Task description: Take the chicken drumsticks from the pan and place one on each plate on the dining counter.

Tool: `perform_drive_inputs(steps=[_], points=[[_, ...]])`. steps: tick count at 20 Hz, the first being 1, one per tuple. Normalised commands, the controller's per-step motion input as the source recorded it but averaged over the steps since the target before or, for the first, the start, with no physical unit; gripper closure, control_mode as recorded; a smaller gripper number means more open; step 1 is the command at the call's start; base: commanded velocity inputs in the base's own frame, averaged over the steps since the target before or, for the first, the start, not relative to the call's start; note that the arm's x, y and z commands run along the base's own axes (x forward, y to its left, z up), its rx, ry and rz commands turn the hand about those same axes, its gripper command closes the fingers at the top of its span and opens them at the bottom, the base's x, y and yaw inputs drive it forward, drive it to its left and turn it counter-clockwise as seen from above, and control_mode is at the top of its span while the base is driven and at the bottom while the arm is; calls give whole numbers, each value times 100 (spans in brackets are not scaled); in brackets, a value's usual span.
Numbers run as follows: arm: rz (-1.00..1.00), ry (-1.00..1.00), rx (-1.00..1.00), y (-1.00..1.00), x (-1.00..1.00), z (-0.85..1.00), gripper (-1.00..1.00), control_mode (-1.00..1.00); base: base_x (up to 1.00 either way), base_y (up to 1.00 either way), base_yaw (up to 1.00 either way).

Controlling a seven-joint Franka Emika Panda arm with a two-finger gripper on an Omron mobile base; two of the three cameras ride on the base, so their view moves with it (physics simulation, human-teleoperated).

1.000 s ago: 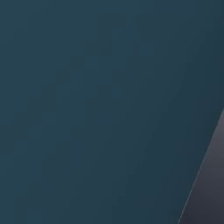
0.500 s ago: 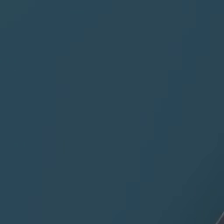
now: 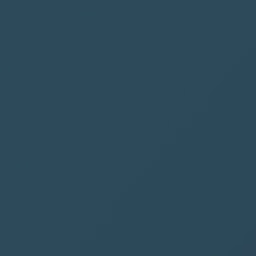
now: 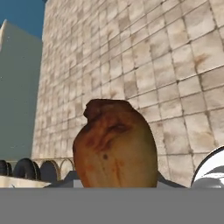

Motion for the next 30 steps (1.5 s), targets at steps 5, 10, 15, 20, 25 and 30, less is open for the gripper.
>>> perform_drive_inputs(steps=[5, 10, 15, 20, 25, 30], points=[[0, 0, 0, 0, 0, 0, 100, 100, 100, -100, 40], [0, 0, 0, 0, 0, 0, 100, 100, 100, -96, 43], [0, 0, 0, 0, 0, 0, 100, 100, 100, -79, 47], [0, 0, 0, 0, 0, 0, 100, 100, 100, -62, 49], [0, 0, 0, 0, 0, 0, 100, 100, 100, -48, 49], [0, 0, 0, 0, 0, 0, 100, 100, 100, -50, 50]])
